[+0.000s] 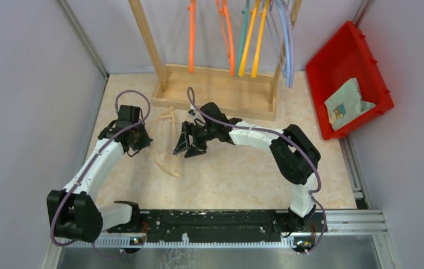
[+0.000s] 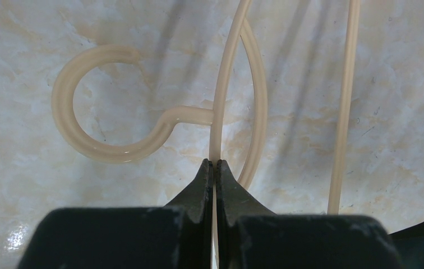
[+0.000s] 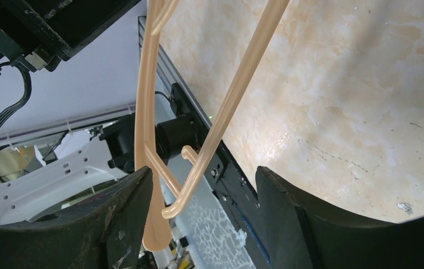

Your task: Organize the hangers

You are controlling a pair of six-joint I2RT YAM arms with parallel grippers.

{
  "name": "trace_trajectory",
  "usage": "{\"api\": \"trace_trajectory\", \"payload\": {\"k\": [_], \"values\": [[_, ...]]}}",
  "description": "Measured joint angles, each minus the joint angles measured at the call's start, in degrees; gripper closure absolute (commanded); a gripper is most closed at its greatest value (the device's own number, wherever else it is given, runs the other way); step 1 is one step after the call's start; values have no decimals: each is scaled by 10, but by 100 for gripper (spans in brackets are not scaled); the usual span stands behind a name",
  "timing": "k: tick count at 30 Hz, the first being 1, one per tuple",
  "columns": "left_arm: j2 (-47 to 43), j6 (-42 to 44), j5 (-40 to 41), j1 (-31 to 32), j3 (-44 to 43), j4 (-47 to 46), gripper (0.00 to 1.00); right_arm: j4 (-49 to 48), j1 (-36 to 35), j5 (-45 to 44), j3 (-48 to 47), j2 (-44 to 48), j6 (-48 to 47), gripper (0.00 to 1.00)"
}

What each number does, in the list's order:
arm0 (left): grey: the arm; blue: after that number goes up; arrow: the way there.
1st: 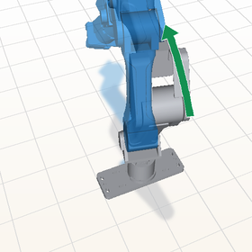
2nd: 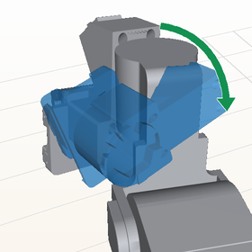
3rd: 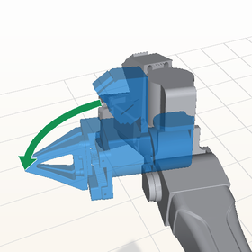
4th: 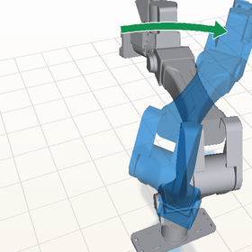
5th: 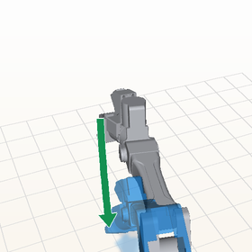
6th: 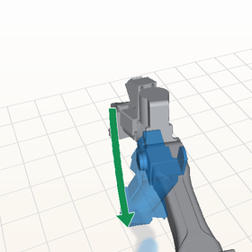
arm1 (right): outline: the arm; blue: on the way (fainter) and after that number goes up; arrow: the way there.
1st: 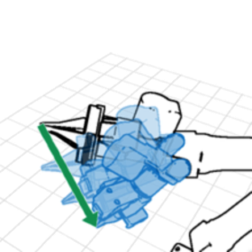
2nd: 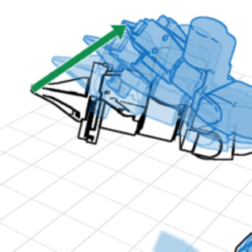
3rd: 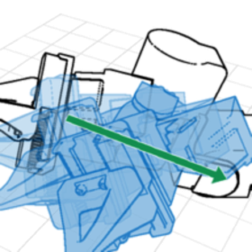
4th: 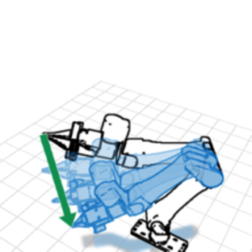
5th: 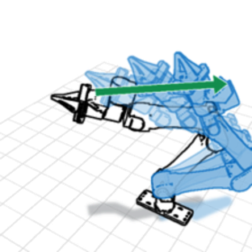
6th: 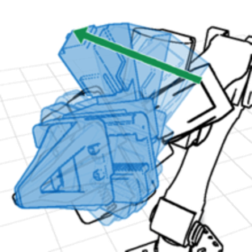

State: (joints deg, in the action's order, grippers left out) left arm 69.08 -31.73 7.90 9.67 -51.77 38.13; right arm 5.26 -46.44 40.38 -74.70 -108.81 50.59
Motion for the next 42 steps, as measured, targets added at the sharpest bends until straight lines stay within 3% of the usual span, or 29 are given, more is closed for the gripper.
{"api": "trace_trajectory", "payload": {"k": [7, 9, 15, 18, 20, 25, 27, 36, 42], "values": [[-7, 0, 0, 0, 0, -2, 100, -32, 1, 15, -12, -34, 19, 34], [-7, 0, 0, 0, 0, -2, 100, -47, 0, 19, -19, -54, 30, 38], [-7, 0, 0, 0, 0, -4, 100, -144, -4, 48, -19, -93, 105, 89], [-7, 0, 3, -1, 0, -4, 100, -212, -4, 57, -18, -95, 169, 100], [-7, 0, 5, -1, 0, -1, 95, -259, -2, 59, -12, -95, 212, 100], [-31, -10, -4, -1, 2, -7, 50, -337, 2, 60, 15, -95, 263, 100], [-57, -22, -17, 0, 2, -6, 40, -362, 3, 60, 18, -95, 274, 100], [-217, -109, -78, 0, 52, -23, 35, -501, 6, 55, 25, -103, 365, 100], [-245, -145, -112, 0, 79, -21, 33, -589, 8, 36, 27, -128, 432, 100]]}}
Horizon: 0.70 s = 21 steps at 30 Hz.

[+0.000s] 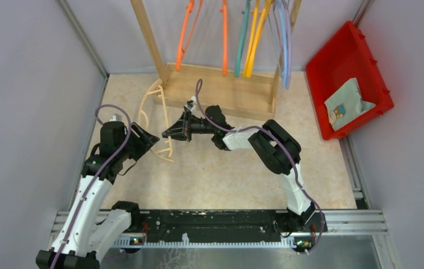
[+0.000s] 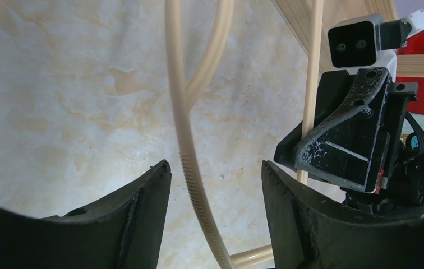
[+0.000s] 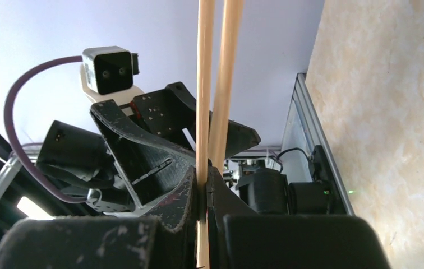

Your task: Organize the hangers

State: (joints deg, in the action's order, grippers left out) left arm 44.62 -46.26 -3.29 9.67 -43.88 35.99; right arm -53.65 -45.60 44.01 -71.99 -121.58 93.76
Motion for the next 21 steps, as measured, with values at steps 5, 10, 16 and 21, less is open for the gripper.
{"api": "trace_trajectory", "payload": {"k": [5, 10, 16, 21], "values": [[1, -2, -7, 0, -25, 9, 32, -11, 6, -4, 0, 0, 10, 100], [4, -3, -10, 0, -46, -4, 32, -57, 13, -8, 4, 0, 52, 100], [13, -22, -27, 0, -20, -44, 35, -115, 14, -10, 12, -1, 91, 100], [26, -28, -38, 0, -9, -70, 43, -132, 14, -10, 12, -6, 112, 100]]}}
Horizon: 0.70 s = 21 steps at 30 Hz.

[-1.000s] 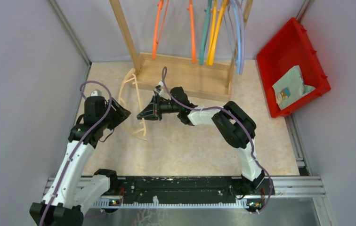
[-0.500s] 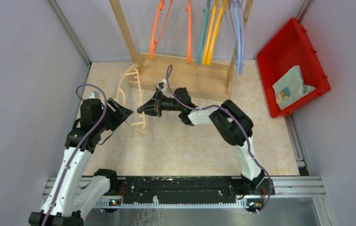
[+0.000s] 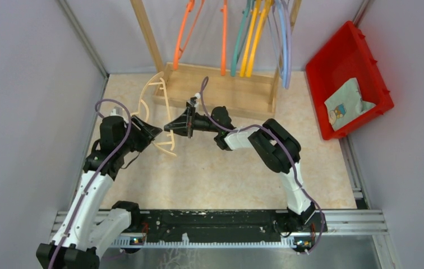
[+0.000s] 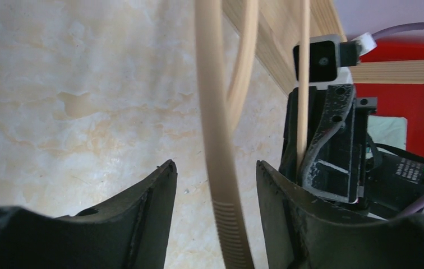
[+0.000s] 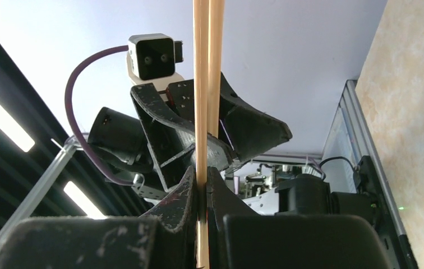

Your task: Organize the hangers

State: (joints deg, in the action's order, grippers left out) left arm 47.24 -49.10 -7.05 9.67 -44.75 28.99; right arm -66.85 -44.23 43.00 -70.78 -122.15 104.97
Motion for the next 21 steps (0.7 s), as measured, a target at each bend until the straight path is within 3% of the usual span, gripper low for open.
{"api": "trace_trajectory", "payload": {"k": [2, 5, 6, 10, 12, 14, 21], "values": [[2, -2, -3, 0, 1, -19, 55, -5, -1, 2, 0, -3, 9, 100], [8, -8, -10, 0, 1, -50, 91, -6, -6, 5, 0, -3, 15, 99], [13, -12, -10, 0, 0, -57, 99, -5, -7, 4, 0, -3, 14, 96], [34, -7, -7, -2, -5, -64, 100, 6, -3, 2, 5, 1, -16, 80], [47, 8, -8, 0, -16, -59, 100, 28, -1, 3, 15, 7, -31, 67], [58, 30, -9, 0, -33, -48, 100, 60, 3, 3, 26, 16, -53, 63], [151, 142, 3, 10, -162, 36, 100, 286, 44, -3, 52, 124, -223, 45]]}}
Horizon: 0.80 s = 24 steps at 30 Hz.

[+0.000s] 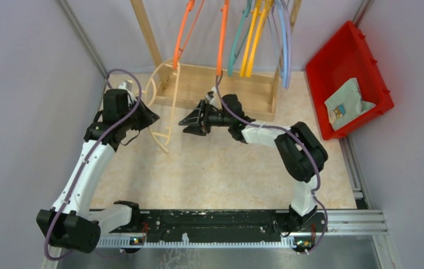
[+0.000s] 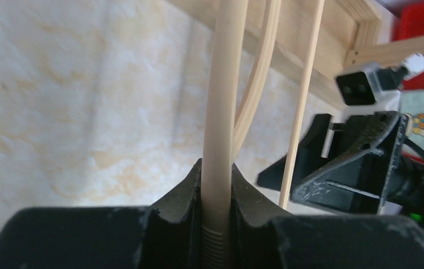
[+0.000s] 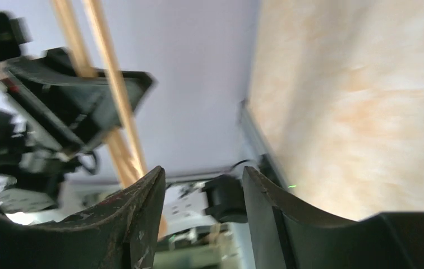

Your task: Organize the hangers

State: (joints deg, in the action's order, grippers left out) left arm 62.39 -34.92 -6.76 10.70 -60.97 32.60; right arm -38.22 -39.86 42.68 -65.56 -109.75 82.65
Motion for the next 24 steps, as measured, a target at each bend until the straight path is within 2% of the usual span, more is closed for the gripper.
{"api": "trace_trajectory", "payload": {"k": [5, 10, 14, 24], "values": [[43, 77, 49, -5, -89, 28, 100, 261, 61, -73, -3, 70, -189, 39], [96, 151, 86, -4, -185, 53, 100, 456, 70, -176, -10, 121, -329, 36], [147, 206, 113, 1, -265, 69, 100, 520, 73, -207, -10, 171, -389, 36], [277, 306, 164, 50, -451, 86, 100, 559, 104, -202, -10, 204, -442, 36]]}}
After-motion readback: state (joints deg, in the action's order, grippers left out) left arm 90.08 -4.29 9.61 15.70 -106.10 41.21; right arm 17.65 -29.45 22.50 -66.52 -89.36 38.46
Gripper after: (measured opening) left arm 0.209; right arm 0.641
